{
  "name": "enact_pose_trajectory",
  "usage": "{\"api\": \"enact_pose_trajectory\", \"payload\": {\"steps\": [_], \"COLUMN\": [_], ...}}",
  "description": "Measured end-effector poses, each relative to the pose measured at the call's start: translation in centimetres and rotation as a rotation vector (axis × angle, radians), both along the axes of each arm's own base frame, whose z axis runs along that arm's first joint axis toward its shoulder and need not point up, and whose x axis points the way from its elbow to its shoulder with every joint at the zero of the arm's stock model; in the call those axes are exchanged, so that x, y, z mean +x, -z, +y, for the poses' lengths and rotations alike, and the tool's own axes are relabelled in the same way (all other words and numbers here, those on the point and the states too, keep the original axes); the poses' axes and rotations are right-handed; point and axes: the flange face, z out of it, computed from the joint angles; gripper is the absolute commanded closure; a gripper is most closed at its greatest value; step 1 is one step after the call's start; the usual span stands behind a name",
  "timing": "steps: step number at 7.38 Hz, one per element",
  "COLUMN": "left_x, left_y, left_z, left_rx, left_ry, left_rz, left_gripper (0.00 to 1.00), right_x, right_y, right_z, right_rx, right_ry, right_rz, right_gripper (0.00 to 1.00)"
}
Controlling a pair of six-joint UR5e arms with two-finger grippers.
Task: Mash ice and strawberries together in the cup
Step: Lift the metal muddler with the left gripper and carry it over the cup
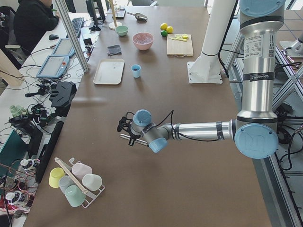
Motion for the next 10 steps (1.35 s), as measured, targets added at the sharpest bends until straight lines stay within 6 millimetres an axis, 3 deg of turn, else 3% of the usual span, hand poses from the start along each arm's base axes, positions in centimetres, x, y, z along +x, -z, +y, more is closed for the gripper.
{"api": "enact_pose_trajectory", "payload": {"steps": [2,4,6,8,10], "left_x": [0.9,3.0,9.8,18.6,25.5], "left_y": [8.9,17.5,24.4,30.9,38.0], "left_z": [-5.1,-6.5,-6.0,-4.6,-2.7], "left_rx": [0.091,0.190,0.300,0.343,0.361], "left_ry": [0.209,0.398,0.509,0.625,0.748], "left_rz": [0.057,0.130,0.174,0.174,0.109], "left_gripper": [0.75,0.75,0.75,0.75,0.75], "right_x": [0.0,-0.1,-0.1,-0.1,-0.1], "right_y": [0.3,0.3,0.4,0.3,0.3], "right_z": [0.2,0.2,0.2,0.2,0.3], "right_rx": [0.005,0.004,0.004,0.003,0.003], "right_ry": [-0.001,0.000,0.000,0.000,0.000], "right_rz": [-0.003,-0.005,-0.007,-0.007,-0.007], "right_gripper": [0.01,0.01,0.01,0.01,0.01]}}
